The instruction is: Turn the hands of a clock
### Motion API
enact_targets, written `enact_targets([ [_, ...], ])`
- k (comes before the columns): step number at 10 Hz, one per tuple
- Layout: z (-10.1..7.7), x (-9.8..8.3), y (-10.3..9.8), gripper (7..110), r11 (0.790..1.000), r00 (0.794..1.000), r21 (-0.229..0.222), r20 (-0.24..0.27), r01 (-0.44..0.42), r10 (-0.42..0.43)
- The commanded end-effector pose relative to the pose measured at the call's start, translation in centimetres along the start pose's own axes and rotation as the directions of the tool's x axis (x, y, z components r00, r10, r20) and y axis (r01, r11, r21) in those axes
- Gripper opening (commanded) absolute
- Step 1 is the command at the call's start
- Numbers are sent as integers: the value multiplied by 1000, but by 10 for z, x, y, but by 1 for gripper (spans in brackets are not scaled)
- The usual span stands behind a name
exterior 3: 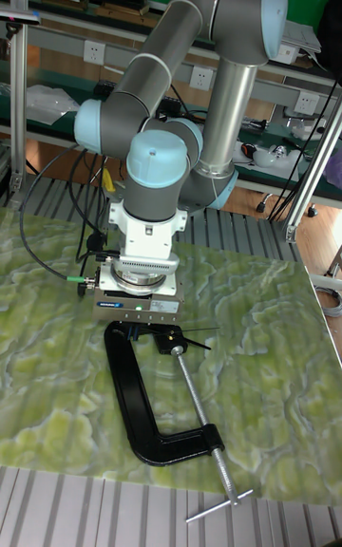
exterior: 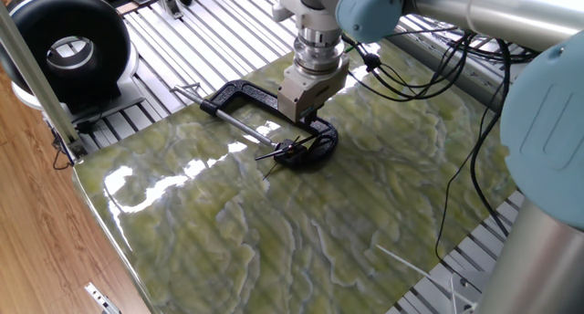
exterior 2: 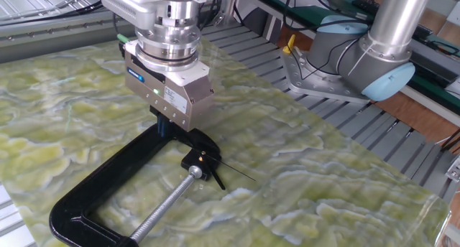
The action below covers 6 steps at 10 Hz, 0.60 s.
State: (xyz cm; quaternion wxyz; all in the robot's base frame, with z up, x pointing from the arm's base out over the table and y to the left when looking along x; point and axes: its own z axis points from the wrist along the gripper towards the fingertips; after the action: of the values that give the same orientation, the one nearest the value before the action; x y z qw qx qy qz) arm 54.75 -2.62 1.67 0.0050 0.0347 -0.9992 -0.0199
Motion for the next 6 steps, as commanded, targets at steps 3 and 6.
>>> enact_targets([
  [3,4,16,-13,7,1000,1000,5,-2,6,-6],
  [6,6,16,-18,7,1000,1000,14,2,9,-10],
])
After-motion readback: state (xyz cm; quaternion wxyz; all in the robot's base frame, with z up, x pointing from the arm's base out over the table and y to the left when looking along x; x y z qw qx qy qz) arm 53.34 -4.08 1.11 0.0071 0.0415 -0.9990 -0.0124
